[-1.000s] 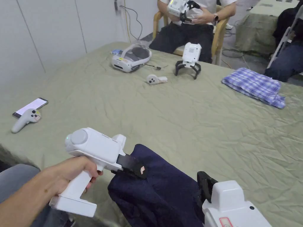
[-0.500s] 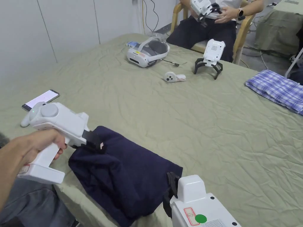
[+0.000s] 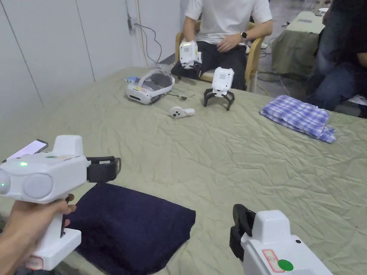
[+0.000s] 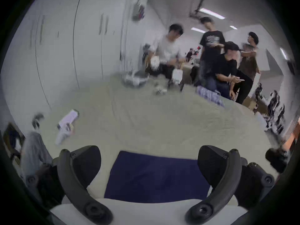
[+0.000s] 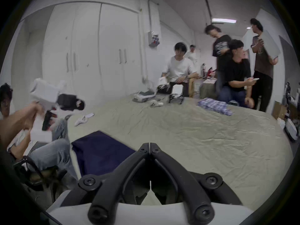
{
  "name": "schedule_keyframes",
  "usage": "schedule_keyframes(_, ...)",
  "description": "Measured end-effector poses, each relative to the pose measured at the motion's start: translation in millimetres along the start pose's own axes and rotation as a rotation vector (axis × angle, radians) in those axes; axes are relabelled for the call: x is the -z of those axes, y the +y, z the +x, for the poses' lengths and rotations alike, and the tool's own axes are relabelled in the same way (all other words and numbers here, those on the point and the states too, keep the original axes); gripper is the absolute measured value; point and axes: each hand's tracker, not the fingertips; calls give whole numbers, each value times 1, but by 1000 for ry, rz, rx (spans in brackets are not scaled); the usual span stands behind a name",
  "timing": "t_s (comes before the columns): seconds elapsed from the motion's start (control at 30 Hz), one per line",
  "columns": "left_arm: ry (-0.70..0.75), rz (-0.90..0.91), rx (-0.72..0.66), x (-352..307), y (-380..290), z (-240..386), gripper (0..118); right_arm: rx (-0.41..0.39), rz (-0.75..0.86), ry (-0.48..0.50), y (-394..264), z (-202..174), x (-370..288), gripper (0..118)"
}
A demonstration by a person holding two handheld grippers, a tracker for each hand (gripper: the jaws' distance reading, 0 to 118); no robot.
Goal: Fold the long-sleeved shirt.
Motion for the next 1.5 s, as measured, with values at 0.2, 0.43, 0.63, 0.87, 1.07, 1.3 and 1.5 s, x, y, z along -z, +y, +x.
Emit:
schedule_keyframes(0.2, -88, 290, 45, -47, -16, 133, 92, 19, 127, -247, 27, 62, -73, 0)
schedule_keyframes(0.43, -200, 429, 113, -90, -11, 261, 65, -8, 228, -497, 54, 134, -164, 0)
schedule_keyframes(0.63, -299, 429, 118, -102, -3, 318, 3, 6, 265, -589, 57, 179, -204, 0)
schedule_keyframes(0.87, -304, 412, 145, -103, -3, 344, 5, -1, 279, -606, 66, 193, -221, 0)
schedule_keyframes(1.07, -306, 354, 133, -98, 13, 349, 109, 30, 279, -566, 72, 199, -219, 118)
schedule_keyframes(1.3, -286, 372, 85, -110, 22, 351, 111, 32, 311, -571, 81, 204, -218, 118)
schedule_keyframes(1.5, -359, 410, 97, -119, 23, 343, 111, 24, 316, -582, 87, 202, -222, 118)
